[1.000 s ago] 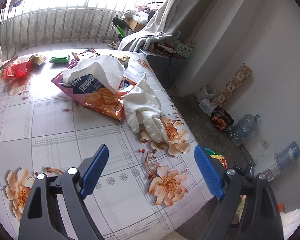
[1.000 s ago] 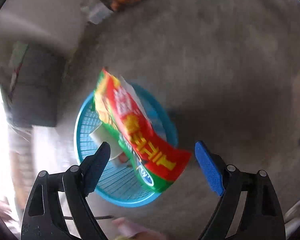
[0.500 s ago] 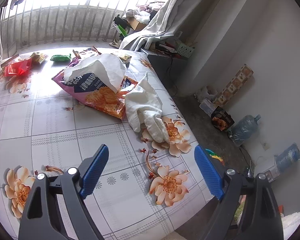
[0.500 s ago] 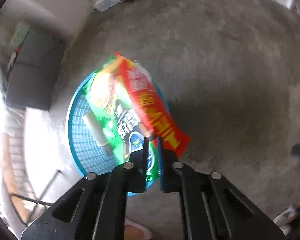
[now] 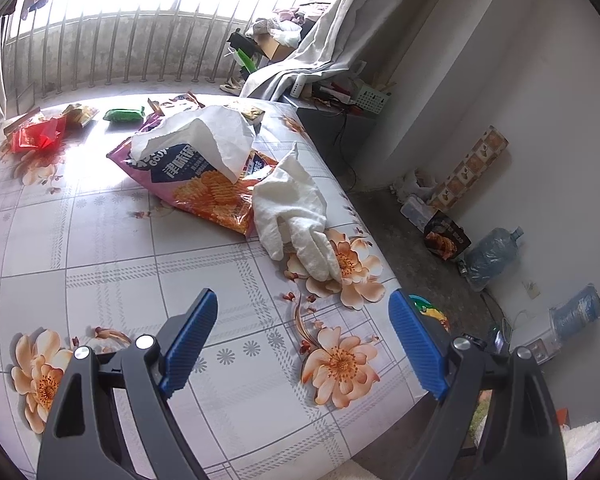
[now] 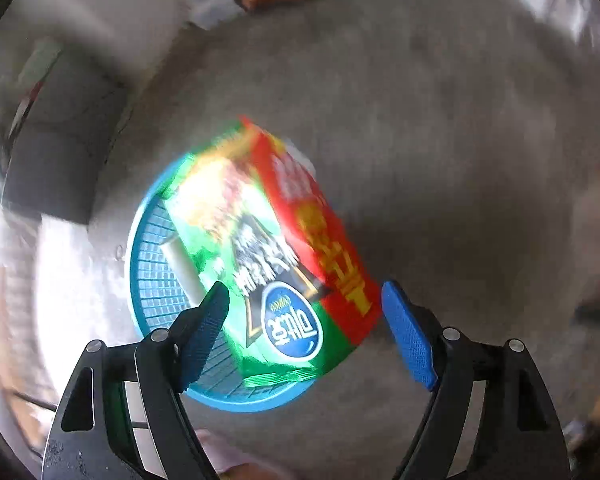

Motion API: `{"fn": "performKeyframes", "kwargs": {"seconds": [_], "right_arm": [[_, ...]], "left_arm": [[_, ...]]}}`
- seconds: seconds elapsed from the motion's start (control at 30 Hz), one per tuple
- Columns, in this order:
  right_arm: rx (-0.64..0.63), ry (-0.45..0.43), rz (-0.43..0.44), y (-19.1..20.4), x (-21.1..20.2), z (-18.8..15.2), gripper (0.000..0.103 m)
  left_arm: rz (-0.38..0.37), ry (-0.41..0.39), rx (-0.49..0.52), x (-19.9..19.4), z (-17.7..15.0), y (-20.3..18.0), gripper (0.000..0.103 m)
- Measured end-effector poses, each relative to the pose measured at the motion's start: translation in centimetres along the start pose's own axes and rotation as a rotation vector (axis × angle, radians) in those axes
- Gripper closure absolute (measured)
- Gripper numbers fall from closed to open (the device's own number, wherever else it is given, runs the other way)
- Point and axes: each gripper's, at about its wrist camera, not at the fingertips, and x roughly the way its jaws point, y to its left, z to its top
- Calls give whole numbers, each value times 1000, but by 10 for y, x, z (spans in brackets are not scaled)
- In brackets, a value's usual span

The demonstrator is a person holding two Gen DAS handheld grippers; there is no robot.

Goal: Collect trash
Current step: 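Move both grippers back from the wastebasket toward the table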

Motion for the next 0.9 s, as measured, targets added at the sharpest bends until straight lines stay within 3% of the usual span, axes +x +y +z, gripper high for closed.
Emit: {"fn": "performKeyframes", "kwargs": {"seconds": [0.1,0.23,0.43,0.63,0.8,0.9], "right_arm": [[81,67,2,-19,23,1,29],[32,59,-12,-19,23,-2,60],[-142,-16,-93,7,3,-11,79],[-376,-156,-281,47,-11,-29,82],[-693,-329,-592,94,-3,-69,84],[-884,-335,-731,112,26,-94,87]], "left_arm": [[3,4,-5,1,0,1,18],[4,0,5,1,0,0,18],[-4,6,-2,4,-1,-3,18],[-4,3,8,3,-3,-7,18],[-1,5,-8,2,-3,-3,18],[0,5,-12,2,-3,-1,18]]}}
